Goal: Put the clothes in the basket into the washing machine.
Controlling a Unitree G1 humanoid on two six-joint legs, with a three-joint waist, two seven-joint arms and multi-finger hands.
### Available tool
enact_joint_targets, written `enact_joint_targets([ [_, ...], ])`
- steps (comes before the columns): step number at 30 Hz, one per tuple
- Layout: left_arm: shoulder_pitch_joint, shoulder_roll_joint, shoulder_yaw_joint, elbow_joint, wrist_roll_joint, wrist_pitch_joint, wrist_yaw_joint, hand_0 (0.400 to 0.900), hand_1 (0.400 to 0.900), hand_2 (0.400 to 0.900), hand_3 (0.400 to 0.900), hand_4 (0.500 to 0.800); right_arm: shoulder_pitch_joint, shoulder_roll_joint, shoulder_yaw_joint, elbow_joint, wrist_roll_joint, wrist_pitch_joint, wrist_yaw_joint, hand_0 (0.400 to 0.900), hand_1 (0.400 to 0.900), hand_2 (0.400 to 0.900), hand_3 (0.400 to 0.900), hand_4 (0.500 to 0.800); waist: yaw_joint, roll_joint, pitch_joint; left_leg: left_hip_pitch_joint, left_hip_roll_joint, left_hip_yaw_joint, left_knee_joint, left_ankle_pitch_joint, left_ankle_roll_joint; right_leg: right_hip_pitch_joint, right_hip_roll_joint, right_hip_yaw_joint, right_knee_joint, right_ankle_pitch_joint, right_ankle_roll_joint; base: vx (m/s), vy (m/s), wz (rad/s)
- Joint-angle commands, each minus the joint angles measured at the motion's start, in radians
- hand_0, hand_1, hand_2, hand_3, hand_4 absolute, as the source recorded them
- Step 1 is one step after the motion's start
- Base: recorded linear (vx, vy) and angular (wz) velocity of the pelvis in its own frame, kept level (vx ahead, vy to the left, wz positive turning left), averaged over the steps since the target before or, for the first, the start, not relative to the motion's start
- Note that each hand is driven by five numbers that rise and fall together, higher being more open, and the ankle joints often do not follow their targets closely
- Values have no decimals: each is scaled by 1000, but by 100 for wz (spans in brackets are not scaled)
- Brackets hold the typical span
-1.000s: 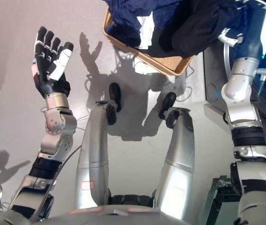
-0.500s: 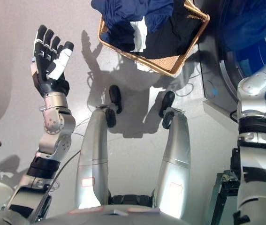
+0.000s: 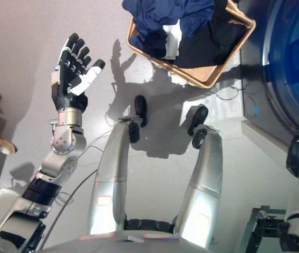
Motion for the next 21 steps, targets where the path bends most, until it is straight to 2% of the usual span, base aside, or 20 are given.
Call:
enact_joint_targets([
  [1,75,-45,-3,-101,37,-66,-16,900,900,900,900,800,98,-64,94,-7,-1,-30,-20,900,900,900,900,800,-1,79,-188,-106,4,-115,87,-99,-52,-130,26,-38,39,18,29,31,-15,-1],
  [15,74,-39,14,-89,38,-77,12,900,900,900,900,800,96,-2,95,-48,-11,-52,-78,900,900,900,900,800,-7,78,-196,-128,3,-121,123,-93,-50,-141,24,-33,67,36,31,-3,4,-1],
  [19,71,-57,42,-88,46,-82,26,900,900,900,900,800,162,92,67,-213,-21,-117,-117,900,900,900,900,800,-22,73,-190,-124,5,-124,135,-91,-47,-130,31,-29,71,40,31,-19,37,-8],
  [21,75,-76,66,-83,51,-82,41,900,900,900,900,800,230,156,38,-380,-49,-149,-156,900,900,900,900,800,-41,63,-185,-116,9,-120,127,-88,-47,-116,37,-31,57,48,32,-24,51,-13],
])
